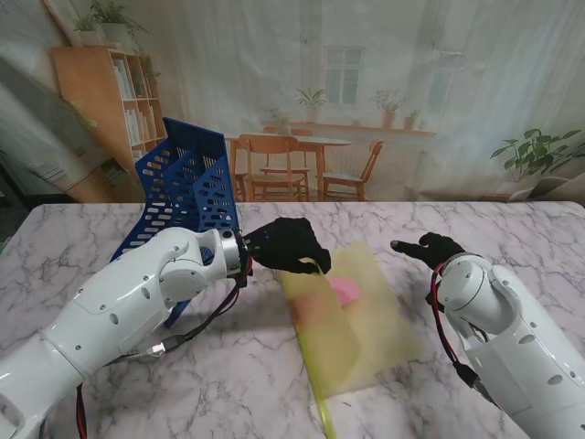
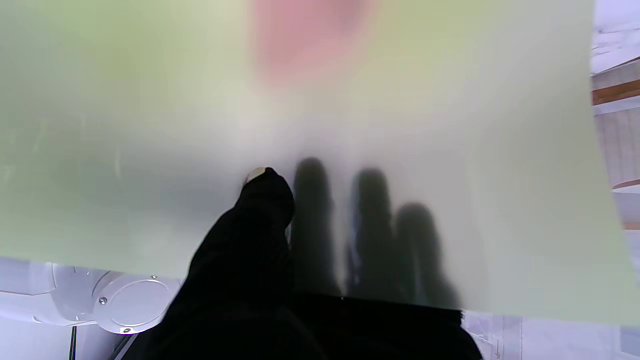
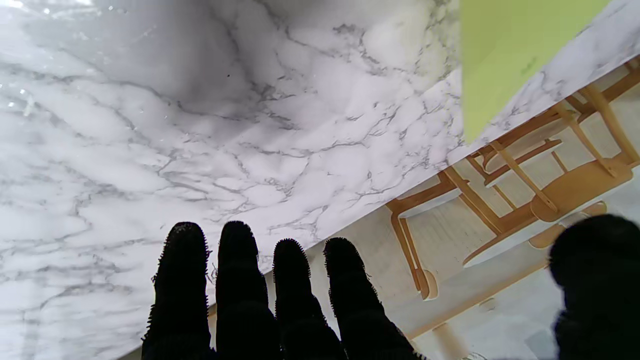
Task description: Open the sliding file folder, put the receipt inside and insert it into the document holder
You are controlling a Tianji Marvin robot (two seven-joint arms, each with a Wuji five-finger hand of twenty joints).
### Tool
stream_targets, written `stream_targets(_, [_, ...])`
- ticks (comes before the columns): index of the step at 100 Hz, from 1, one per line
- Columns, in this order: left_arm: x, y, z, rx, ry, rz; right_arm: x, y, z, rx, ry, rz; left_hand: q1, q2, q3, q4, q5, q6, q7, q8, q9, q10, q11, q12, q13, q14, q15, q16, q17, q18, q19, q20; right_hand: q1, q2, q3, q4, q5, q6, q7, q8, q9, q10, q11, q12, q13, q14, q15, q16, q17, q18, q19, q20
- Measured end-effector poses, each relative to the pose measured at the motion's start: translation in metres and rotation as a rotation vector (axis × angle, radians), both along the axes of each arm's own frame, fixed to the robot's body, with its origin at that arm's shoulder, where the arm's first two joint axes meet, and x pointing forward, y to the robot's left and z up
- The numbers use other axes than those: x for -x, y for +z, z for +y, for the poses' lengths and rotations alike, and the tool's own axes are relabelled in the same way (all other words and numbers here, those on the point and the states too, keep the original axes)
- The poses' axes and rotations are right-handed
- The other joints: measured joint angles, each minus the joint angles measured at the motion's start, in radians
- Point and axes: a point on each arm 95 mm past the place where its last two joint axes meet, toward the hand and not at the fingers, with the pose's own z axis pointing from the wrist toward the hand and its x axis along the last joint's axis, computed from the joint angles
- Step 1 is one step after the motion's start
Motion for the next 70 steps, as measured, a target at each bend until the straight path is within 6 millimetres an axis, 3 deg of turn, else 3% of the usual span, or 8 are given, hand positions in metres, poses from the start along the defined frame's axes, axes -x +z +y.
stream_targets(15, [0.000, 0.000, -0.001, -0.001, -0.002, 0.001, -0.001, -0.003, 0.004, -0.056, -0.010, 0.033, 0.000, 0.000, 0.000, 0.000, 0.000, 0.000, 0.000, 0.000, 0.000, 0.000, 0.000, 0.000, 0.000, 0.000, 0.000, 0.000, 0.000, 0.000, 0.000, 0.000, -0.037, 0.014, -0.008, 0.000, 0.051, 0.035, -0.003, 0.074, 0.091, 0.040, 0.091, 0.032, 0.114, 0.041, 0.146, 0.048, 0.104, 0.023, 0.165, -0.014])
stream_targets(30, [0.001, -0.001, -0.001, -0.003, -0.004, 0.002, 0.000, -0.010, 0.010, -0.108, -0.021, 0.075, 0.000, 0.000, 0.000, 0.000, 0.000, 0.000, 0.000, 0.000, 0.000, 0.000, 0.000, 0.000, 0.000, 0.000, 0.000, 0.000, 0.000, 0.000, 0.000, 0.000, -0.037, 0.026, -0.009, 0.000, 0.112, 0.058, -0.024, 0.090, 0.171, 0.074, 0.130, 0.052, 0.230, 0.069, 0.225, 0.072, 0.206, 0.055, 0.267, -0.022])
stream_targets(41, [0.001, -0.001, -0.003, -0.009, -0.008, 0.007, 0.003, -0.013, 0.016, -0.131, -0.004, 0.102, 0.000, 0.000, 0.000, 0.000, 0.000, 0.000, 0.000, 0.000, 0.000, 0.000, 0.000, 0.000, 0.000, 0.000, 0.000, 0.000, 0.000, 0.000, 0.000, 0.000, -0.037, 0.052, -0.020, 0.000, 0.134, 0.058, -0.050, 0.091, 0.303, 0.085, 0.138, 0.053, 0.345, 0.082, 0.291, 0.091, 0.294, 0.094, 0.336, -0.022])
stream_targets(58, [-0.001, -0.003, -0.007, -0.020, -0.010, 0.018, 0.010, -0.011, 0.026, -0.178, 0.031, 0.118, 0.000, 0.000, 0.000, 0.000, 0.000, 0.000, 0.000, 0.000, 0.000, 0.000, 0.000, 0.000, 0.000, 0.000, 0.000, 0.000, 0.000, 0.000, 0.000, 0.000, -0.050, 0.060, -0.026, 0.000, 0.173, 0.059, -0.064, 0.104, 0.531, 0.083, 0.152, 0.069, 0.574, 0.086, 0.401, 0.128, 0.484, 0.150, 0.475, 0.036])
stream_targets(70, [-0.003, -0.005, -0.010, -0.028, -0.007, 0.026, 0.015, -0.007, 0.033, -0.210, 0.054, 0.111, 0.000, 0.000, 0.000, 0.000, 0.000, 0.000, 0.000, 0.000, 0.000, 0.000, 0.000, 0.000, 0.000, 0.000, 0.000, 0.000, 0.000, 0.000, 0.000, 0.000, -0.071, 0.090, -0.029, 0.000, 0.172, 0.059, -0.033, 0.104, 0.671, 0.047, 0.251, 0.107, 0.704, 0.066, 0.526, 0.177, 0.595, 0.166, 0.579, 0.077])
